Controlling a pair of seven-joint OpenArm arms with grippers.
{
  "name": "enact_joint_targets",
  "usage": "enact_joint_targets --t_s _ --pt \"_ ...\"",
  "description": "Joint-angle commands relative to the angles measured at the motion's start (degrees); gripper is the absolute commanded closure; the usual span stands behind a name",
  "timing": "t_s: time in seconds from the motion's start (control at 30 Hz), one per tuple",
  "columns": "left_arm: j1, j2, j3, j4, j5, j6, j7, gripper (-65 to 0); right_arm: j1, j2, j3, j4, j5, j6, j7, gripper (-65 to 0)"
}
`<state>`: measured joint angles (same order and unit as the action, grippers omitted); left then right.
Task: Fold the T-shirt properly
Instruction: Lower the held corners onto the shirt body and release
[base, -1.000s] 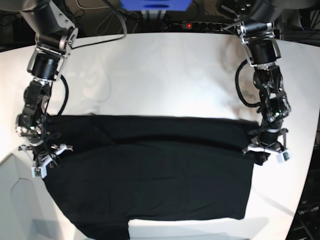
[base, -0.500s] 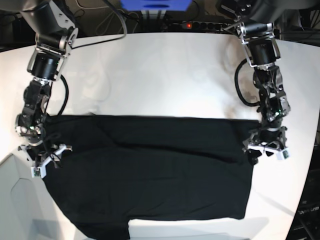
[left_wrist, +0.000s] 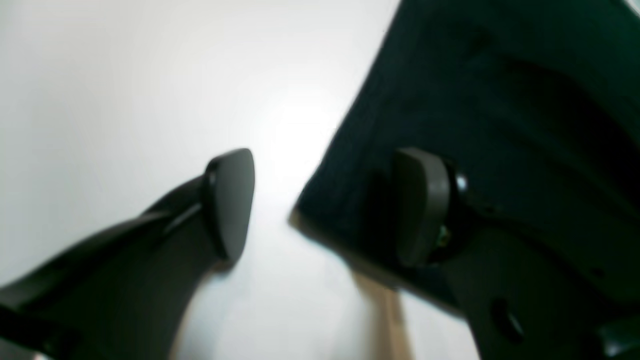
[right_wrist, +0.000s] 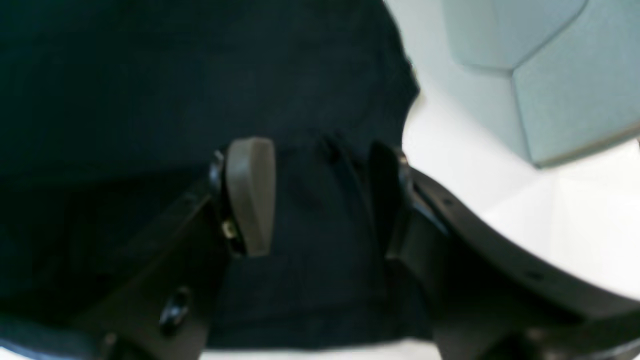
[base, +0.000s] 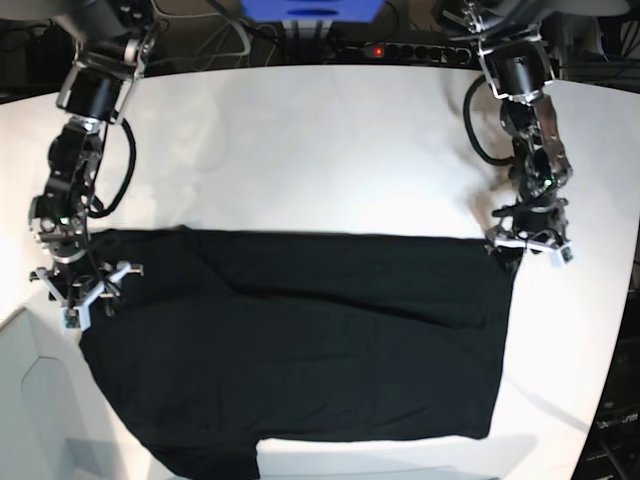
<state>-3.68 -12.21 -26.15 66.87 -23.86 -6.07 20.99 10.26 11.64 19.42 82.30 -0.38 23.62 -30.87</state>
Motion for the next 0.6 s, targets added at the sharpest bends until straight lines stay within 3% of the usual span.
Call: enact_joint_targets --t_s 0.0,0.13,0.33,0.43,0.57 --pt "-0.84 -0.50 -0.18 0.34 -0.19 0.13 0.76 -41.2 0.60 0.98 0.23 1.96 0.43 -0.45 1.47 -31.1" --pt "-0.84 -0.58 2.02 0.25 -0.19 0.04 0.76 -37.7 -1.78 1.33 1.28 2.66 0.43 -0.45 1.47 -31.1" --pt "-0.84 -0.58 4.66 0.16 -0.28 0.04 0.50 -10.7 -3.71 1.68 7.96 -0.32 0.43 -0.28 1.91 -31.2" --pt "-0.84 -0.58 4.66 -0.28 -0.19 0.04 0.50 -0.3 -3.80 2.91 9.81 -2.96 0.51 -0.10 1.91 -31.2" --pt "-0.84 -0.85 4.48 -1.86 -0.19 0.04 0.50 -0.3 -4.06 4.14 10.78 -6.48 0.51 -0.10 1.99 -31.2"
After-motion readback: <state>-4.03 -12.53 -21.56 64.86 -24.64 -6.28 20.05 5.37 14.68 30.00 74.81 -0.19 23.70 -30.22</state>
